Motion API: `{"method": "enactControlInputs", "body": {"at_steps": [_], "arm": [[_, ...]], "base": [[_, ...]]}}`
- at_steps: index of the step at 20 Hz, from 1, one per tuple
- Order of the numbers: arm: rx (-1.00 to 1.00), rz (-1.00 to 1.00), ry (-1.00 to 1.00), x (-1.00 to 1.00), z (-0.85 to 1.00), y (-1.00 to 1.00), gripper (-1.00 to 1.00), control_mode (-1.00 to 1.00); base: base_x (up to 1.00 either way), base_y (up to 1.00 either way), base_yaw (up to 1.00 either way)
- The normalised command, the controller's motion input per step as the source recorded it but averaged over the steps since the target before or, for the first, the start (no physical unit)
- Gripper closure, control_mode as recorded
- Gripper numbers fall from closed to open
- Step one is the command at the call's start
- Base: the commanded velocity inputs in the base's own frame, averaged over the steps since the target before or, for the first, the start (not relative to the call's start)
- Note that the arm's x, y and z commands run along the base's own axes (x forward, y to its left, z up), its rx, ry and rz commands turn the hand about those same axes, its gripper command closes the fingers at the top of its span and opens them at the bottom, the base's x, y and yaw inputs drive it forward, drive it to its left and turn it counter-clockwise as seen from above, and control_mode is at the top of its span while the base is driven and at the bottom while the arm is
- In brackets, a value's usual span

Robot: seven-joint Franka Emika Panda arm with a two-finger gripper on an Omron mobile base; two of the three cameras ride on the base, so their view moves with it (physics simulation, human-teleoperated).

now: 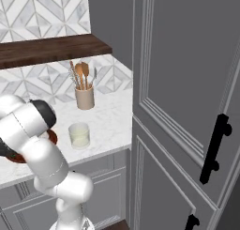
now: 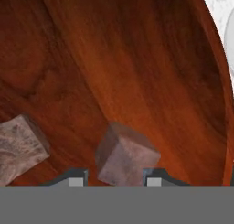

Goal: Grab a lemon wedge from the fridge and one ice cube from the ice bowl, and put them in the glass of lemonade.

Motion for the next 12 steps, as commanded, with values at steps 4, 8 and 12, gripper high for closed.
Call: {"method": "enactControlInputs", "body": {"at_steps": [4,8,12], "arm": [[-0.03,0.00,0.00,0.01,-0.15,0.00,1.00,-1.00],[0.00,0.00,0.00,0.03,0.00,0.00,1.00,-1.00],[0.00,0.00,-0.10,-0.31,0.19,0.00,1.00,-1.00]], "base": [[0.00,0.00,0.00],[0.00,0.00,0.00],[0.00,0.00,0.00]]}}
